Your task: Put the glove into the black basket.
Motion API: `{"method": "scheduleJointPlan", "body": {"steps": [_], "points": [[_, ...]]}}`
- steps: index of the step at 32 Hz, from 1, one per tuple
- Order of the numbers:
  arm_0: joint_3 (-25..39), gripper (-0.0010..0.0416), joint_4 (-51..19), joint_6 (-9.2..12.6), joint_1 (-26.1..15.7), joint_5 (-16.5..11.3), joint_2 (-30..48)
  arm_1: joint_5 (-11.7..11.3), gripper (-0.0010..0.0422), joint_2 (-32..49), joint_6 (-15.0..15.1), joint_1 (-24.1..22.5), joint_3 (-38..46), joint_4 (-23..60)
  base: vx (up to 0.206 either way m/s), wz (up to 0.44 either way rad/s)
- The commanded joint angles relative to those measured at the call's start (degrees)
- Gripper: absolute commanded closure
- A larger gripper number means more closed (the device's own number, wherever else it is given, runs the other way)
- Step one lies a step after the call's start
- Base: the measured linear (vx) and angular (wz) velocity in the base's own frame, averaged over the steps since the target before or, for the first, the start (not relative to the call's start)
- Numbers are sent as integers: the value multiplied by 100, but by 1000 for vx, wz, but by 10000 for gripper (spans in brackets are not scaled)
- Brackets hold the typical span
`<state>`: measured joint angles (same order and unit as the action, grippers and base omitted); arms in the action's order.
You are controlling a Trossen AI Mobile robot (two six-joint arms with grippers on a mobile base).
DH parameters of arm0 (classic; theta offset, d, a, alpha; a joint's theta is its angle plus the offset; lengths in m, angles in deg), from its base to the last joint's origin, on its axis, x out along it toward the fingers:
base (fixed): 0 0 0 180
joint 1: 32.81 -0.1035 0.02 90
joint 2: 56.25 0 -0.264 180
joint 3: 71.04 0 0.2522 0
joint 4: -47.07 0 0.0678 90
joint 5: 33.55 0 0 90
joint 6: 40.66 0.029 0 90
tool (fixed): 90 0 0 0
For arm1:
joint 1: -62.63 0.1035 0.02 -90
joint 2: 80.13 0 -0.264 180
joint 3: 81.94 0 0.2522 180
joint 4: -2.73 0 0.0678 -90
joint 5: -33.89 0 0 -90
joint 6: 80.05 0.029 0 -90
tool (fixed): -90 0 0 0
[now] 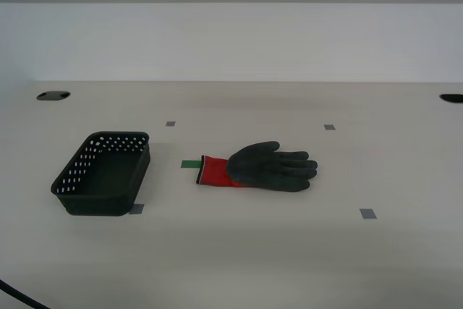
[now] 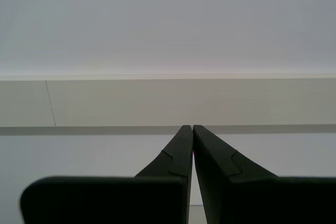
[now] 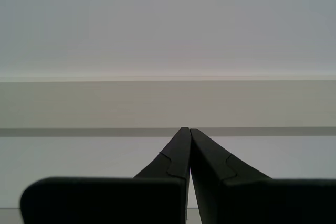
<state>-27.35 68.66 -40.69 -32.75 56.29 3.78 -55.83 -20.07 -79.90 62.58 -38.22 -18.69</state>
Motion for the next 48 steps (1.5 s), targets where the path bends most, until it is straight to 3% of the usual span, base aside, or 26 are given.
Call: {"method": "scheduleJointPlan", "body": {"steps": [1, 48], "points": [[7, 405, 17, 2, -4, -2, 0, 13, 412, -2, -4, 2, 2, -22, 0, 0], [7, 405, 17, 0, -7, -2, 0, 24, 412, -2, -11, 0, 2, -13, 0, 0]]}}
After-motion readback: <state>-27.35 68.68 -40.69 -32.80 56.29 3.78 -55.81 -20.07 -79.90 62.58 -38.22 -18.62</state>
